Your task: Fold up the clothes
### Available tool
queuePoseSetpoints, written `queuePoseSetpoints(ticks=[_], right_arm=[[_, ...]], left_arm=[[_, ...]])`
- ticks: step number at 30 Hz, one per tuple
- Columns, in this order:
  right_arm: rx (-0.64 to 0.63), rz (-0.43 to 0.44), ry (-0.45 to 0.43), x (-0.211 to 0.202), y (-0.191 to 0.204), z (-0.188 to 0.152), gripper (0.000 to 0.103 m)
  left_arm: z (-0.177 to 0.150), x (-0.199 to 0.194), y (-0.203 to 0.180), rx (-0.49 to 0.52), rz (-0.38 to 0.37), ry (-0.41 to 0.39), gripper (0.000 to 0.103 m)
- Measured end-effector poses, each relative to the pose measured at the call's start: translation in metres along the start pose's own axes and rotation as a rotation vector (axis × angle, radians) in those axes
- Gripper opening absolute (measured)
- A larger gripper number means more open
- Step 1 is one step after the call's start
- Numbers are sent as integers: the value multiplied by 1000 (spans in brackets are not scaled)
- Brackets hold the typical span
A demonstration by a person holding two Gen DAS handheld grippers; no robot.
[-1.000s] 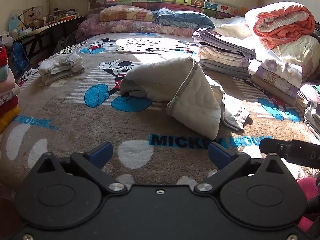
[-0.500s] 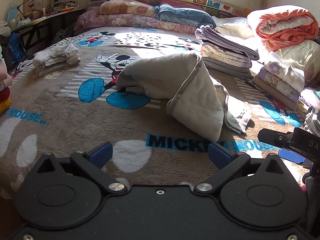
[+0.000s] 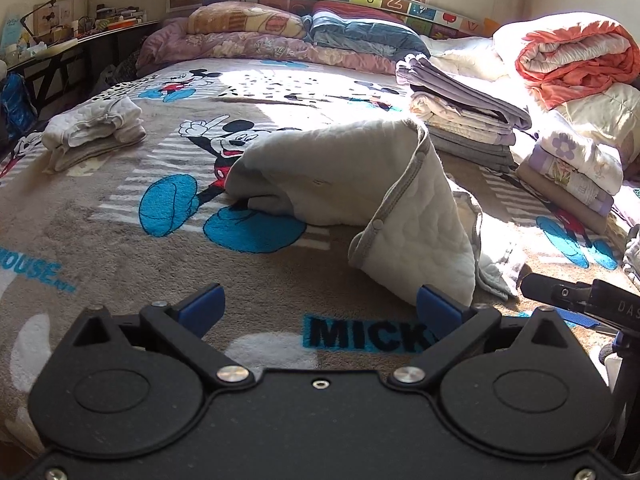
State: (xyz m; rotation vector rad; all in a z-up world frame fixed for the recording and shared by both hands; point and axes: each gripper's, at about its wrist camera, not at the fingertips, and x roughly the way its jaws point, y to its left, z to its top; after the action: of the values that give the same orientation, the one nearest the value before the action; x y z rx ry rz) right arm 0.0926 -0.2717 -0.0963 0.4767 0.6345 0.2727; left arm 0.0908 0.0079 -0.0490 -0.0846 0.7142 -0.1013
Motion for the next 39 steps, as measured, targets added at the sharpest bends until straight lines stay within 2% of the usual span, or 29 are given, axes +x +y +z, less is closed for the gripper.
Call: queuePoseSetpoints(ticks=[7,12,17,22,28,30,31,33,39], right_arm=[[67,25,-65,16,-31,14,103],[137,8,-67,37,-59,25,103],[188,18,-59,58,-74,32,99],[213,33,-60,74,-81,38,93],[210,35,-59,87,-86,46,81],[192,31,-59,91,-85,49,79],[183,29,-58,93,-85,50,77],[184,33,-53,97,-87,53,62],[165,46,-36,102,-87,54,47]], left_arm=[[20,33,11,12,-45,71,103],[38,49,11,69,-2,61,103],[66,63,22,44,-6,36,100],[98,80,29,34,-4,19,93],[134,111,41,-19,-35,48,80],[148,128,43,-21,-28,72,70],[153,134,43,-14,-25,78,69],[165,152,40,15,-13,99,62],[189,213,31,105,19,228,55]])
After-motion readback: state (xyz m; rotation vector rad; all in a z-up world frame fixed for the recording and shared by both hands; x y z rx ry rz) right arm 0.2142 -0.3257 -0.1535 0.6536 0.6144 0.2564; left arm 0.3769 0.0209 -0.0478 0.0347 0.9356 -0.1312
